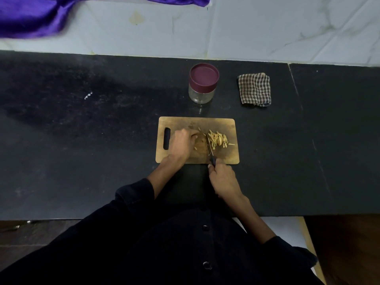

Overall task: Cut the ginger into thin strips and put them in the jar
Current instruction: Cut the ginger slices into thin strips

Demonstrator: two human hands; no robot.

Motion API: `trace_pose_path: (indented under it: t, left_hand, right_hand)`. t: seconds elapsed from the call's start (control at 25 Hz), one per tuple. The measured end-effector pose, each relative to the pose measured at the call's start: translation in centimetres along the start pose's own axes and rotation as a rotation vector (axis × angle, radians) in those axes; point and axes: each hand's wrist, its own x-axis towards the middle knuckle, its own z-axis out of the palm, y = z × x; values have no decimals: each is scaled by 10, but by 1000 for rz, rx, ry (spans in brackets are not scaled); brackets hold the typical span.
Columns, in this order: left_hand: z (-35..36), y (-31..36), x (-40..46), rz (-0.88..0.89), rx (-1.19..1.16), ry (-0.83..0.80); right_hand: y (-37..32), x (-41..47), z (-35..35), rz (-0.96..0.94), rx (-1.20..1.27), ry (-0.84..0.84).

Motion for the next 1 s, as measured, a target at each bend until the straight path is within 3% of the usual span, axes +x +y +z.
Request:
trace_pose_path:
  t: [0.2, 0.56, 0.84, 1.0]
  left_hand:
    - [-12, -11, 3, -56, -87, 60]
    - [-26, -24, -4, -49, -164, 85]
    - [-15, -18, 6, -56, 145, -110]
    - [-16, -17, 12, -4, 181, -151]
  right_hand:
    - [-9, 2, 6, -42, -67, -62]
    - [-1, 4, -3, 19, -13, -31]
    - [-4, 8, -3, -4, 1, -26]
    - [0, 9, -2, 0, 6, -34]
